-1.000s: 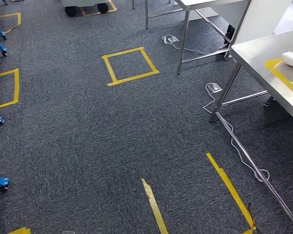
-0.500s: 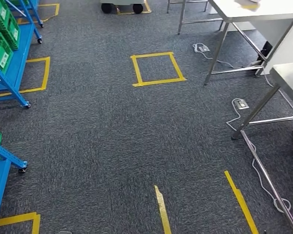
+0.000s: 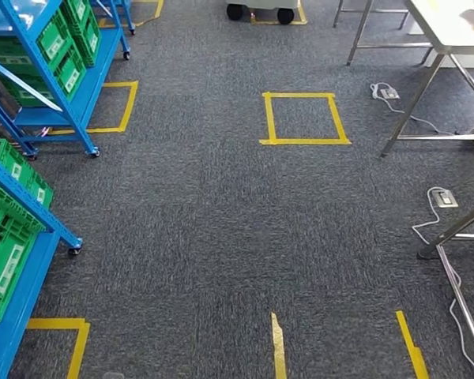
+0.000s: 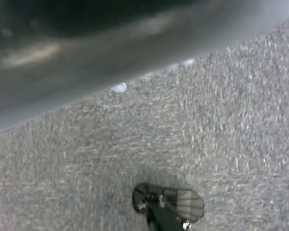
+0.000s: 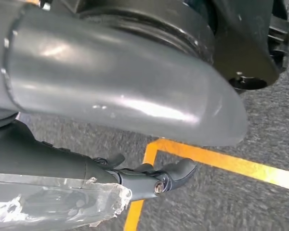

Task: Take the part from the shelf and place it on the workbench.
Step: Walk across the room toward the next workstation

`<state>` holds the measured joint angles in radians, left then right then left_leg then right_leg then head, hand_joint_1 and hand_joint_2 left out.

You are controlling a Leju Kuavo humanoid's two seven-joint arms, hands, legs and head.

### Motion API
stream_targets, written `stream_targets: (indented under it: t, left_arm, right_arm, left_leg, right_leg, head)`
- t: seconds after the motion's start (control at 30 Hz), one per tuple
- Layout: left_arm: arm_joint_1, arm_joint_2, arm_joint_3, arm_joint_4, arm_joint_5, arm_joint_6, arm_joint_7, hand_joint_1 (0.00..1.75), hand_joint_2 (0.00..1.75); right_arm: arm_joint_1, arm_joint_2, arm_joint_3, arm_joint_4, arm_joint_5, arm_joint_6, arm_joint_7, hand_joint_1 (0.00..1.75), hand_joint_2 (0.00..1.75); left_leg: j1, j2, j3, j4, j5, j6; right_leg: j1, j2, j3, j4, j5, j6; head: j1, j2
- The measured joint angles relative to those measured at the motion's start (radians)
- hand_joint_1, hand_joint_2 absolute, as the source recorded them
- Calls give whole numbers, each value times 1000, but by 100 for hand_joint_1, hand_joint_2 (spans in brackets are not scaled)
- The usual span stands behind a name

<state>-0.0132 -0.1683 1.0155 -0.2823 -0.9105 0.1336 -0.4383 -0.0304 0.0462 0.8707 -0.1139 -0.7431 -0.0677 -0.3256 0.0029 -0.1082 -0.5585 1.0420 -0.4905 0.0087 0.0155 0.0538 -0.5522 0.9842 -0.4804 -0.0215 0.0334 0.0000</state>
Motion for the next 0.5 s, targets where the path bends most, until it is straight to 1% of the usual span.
stream_targets:
  t: [0.03, 0.07, 0.1, 0.13, 0.17, 0.2, 0.23, 0.27, 0.3, 0.33, 0.37, 0.4, 0.43, 0.47, 0.5]
  left_arm:
    - [-1, 1, 0, 0, -4, 1, 0, 0, 0]
    - [-4, 2, 0, 0, -7, 2, 0, 0, 0]
    - [-7, 3, 0, 0, -12, 3, 0, 0, 0]
    - [-9, 3, 1, 0, -17, 4, 0, 0, 0]
    - [-10, 4, 3, 0, -21, 4, 0, 0, 0]
    - [-9, 4, 5, 0, -26, 5, 0, 0, 0]
    - [-8, 5, 8, 0, -29, 6, 0, 0, 0]
    - [-7, 6, 11, 0, -31, 6, 1, 0, 0]
    - [-8, 8, 13, 0, -33, 7, 2, 0, 0]
    - [-10, 8, 14, 0, -34, 7, 3, 0, 0]
    - [-12, 9, 15, 0, -36, 8, 5, 0, 0]
    - [-13, 10, 17, 0, -37, 8, 7, 0, 0]
    - [-13, 10, 18, 0, -38, 8, 9, 0, 0]
    - [-11, 10, 19, 0, -40, 8, 10, 0, 0]
    - [-10, 10, 19, 0, -41, 8, 10, 0, 0]
  right_arm:
    - [0, 2, 1, 0, 0, 0, -1, 0, 0]
    - [-1, 2, 1, 0, 0, -1, -1, 0, 0]
    - [0, 2, 3, 0, -1, -2, -1, 0, 0]
    - [0, 2, 4, 0, -1, -2, -2, 0, 0]
    - [0, 2, 5, 0, -1, -2, -2, 0, 0]
    - [0, 3, 6, 0, -2, -2, -2, 0, 0]
    - [-1, 3, 7, 0, -2, -2, -2, 0, 0]
    - [-2, 3, 8, 0, -2, -2, -2, 0, 0]
    - [-2, 4, 9, 0, -3, -2, -2, 0, 0]
    - [-2, 5, 11, 0, -3, -2, -2, 0, 0]
    - [-3, 5, 12, 0, -4, -3, -2, 0, 0]
    - [-3, 5, 14, 0, -4, -3, -3, 0, 0]
    - [-4, 6, 15, 0, -4, -4, -3, 0, 0]
    - [-5, 6, 16, 0, -4, -4, -3, 0, 0]
    - [-6, 6, 16, 0, -4, -4, -3, 0, 0]
  left_leg:
    - [-2, 23, -7, 19, -19, -3]
    - [-3, 49, -23, 55, -49, -7]
    - [-3, 72, -47, 106, -82, -11]
    - [-1, 84, -74, 159, -110, -15]
    - [2, 91, -94, 198, -125, -20]
    - [4, 96, -102, 209, -121, -24]
    - [6, 101, -92, 184, -97, -28]
    - [8, 110, -66, 128, -59, -29]
    - [6, 132, -36, 65, -28, -28]
    - [2, 154, -13, 11, -11, -24]
    - [-2, 172, 0, -23, -2, -17]
    - [-7, 180, 3, -35, -4, -10]
    - [-9, 174, 1, -37, -2, -2]
    - [-8, 164, 3, -40, 8, 5]
    - [-5, 153, 4, -44, 13, 11]
  right_leg:
    - [-2, -13, 12, -7, 2, -1]
    - [-3, -26, 17, -12, 3, -3]
    - [-2, -40, 19, -13, 2, -4]
    - [-1, -55, 20, -12, 1, -5]
    - [0, -68, 20, -11, -2, -5]
    - [0, -80, 20, -9, -4, -4]
    - [-1, -91, 21, -7, -8, -3]
    - [-1, -102, 24, -4, -11, -1]
    - [-1, -113, 27, -2, -15, 1]
    - [0, -123, 29, 1, -19, 4]
    - [2, -134, 31, 3, -22, 9]
    - [3, -145, 33, 3, -25, 14]
    - [4, -155, 34, 4, -28, 19]
    - [3, -164, 36, 4, -31, 25]
    - [2, -157, 35, 10, -40, 31]
  head:
    - [-2, 0]
    - [-3, 0]
    - [-5, 0]
    - [-5, 0]
    - [-5, 0]
    - [-6, 0]
    - [-6, 0]
    - [-6, 0]
    - [-6, 0]
    - [-6, 0]
    - [-5, 0]
    - [-5, 0]
    - [-5, 0]
    - [-5, 0]
    - [-4, 0]
